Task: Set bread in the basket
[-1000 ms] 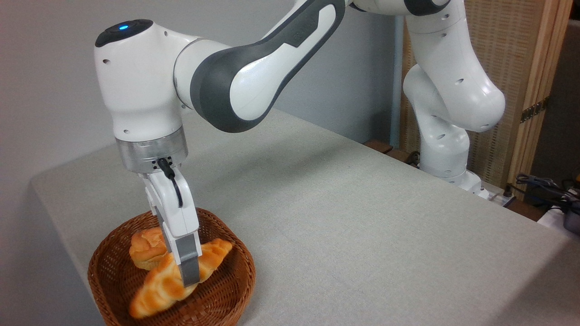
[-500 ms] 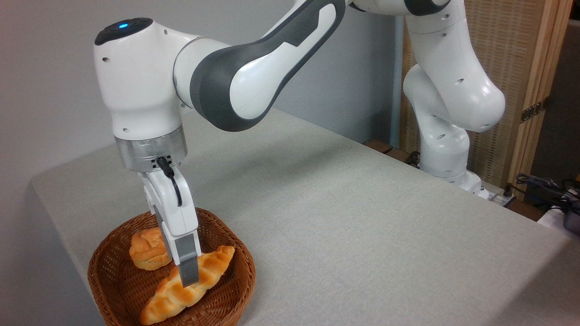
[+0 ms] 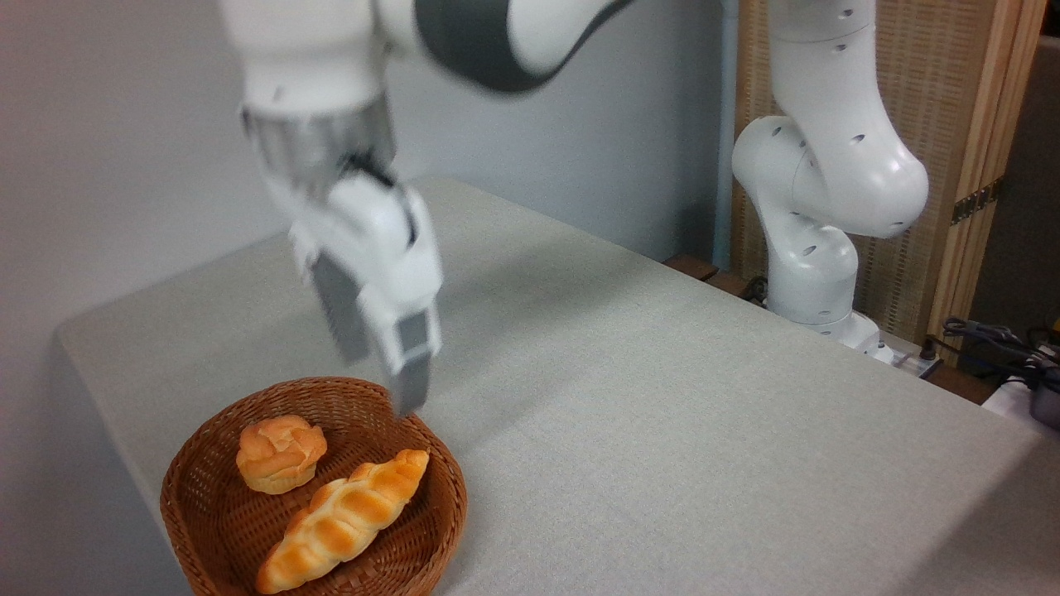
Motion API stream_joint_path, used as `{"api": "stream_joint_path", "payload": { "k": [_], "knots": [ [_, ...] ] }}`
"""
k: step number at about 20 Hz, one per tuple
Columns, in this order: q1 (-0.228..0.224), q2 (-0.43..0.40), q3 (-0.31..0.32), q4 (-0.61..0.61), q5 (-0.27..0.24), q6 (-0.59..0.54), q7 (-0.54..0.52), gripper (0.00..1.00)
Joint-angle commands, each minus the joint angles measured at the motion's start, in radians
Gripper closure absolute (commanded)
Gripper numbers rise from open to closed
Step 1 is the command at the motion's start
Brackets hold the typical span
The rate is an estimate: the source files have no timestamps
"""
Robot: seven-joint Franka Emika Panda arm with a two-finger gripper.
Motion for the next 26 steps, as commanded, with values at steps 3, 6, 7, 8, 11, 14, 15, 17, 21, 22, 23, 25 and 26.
{"api": "stream_joint_path", "payload": {
  "k": [3,6,7,8,11,14,15,17,21,22,23,25,26],
  "knots": [
    [0.081,-0.123,-0.083,-0.023,-0.002,-0.129,-0.025,0.00],
    [0.086,-0.129,-0.123,-0.029,0.003,-0.152,-0.050,0.00],
    [0.086,-0.129,-0.126,-0.033,0.019,-0.151,-0.066,0.00],
    [0.086,-0.129,-0.126,-0.031,0.032,-0.149,-0.066,0.00],
    [0.086,-0.125,-0.138,-0.036,0.076,-0.112,-0.069,0.00],
    [0.084,-0.128,-0.138,-0.051,0.099,-0.076,-0.072,0.00],
    [0.084,-0.126,-0.138,-0.051,0.101,-0.066,-0.072,0.00],
    [0.084,-0.128,-0.137,-0.053,0.101,-0.062,-0.072,0.00],
    [0.076,-0.128,-0.129,-0.054,0.101,-0.075,-0.074,0.00],
    [0.076,-0.128,-0.129,-0.054,0.101,-0.075,-0.074,0.00],
    [0.076,-0.128,-0.129,-0.054,0.101,-0.077,-0.074,0.00],
    [0.076,-0.128,-0.129,-0.054,0.101,-0.077,-0.074,0.00],
    [0.076,-0.128,-0.126,-0.054,0.101,-0.077,-0.075,0.00]
  ]
}}
